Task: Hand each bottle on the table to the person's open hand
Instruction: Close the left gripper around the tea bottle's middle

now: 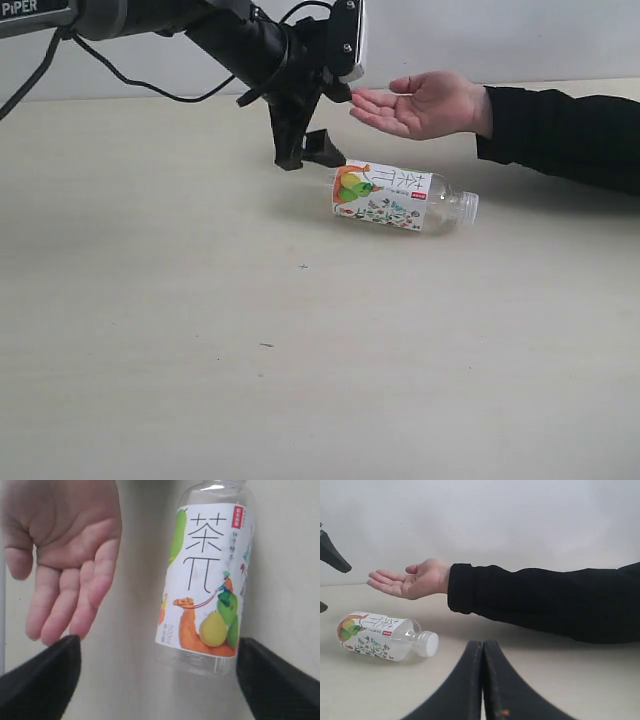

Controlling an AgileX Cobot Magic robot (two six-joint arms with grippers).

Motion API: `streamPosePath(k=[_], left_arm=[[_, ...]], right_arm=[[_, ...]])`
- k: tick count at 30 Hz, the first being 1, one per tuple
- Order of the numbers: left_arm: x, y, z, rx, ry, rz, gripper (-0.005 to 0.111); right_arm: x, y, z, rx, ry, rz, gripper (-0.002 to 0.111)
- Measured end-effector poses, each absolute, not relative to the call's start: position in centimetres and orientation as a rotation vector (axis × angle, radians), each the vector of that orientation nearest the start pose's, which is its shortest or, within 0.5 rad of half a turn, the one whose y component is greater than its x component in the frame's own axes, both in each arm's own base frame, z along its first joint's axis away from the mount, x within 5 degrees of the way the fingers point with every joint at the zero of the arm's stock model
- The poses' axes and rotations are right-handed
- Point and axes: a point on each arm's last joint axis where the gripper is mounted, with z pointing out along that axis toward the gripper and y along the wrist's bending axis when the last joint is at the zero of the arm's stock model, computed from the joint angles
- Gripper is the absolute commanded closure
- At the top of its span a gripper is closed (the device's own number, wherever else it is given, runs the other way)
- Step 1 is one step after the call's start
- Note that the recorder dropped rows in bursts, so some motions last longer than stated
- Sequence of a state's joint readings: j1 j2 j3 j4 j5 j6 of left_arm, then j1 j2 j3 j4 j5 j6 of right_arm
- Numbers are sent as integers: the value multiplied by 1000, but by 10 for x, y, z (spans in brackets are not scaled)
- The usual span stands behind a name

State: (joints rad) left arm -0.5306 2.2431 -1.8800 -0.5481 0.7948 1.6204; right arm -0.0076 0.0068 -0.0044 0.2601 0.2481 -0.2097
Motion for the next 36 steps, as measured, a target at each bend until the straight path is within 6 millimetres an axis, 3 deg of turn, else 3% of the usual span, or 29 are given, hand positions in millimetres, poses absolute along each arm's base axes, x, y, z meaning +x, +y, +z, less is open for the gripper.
streamPosePath(k=[11,36], left_arm=[[397,-309,193,2028,1429,-236,16],[410,-315,122,1991,1563,-228,16]], right_arm=[[56,5,193,-3,1726,81,108],[56,5,193,-3,1726,81,108]])
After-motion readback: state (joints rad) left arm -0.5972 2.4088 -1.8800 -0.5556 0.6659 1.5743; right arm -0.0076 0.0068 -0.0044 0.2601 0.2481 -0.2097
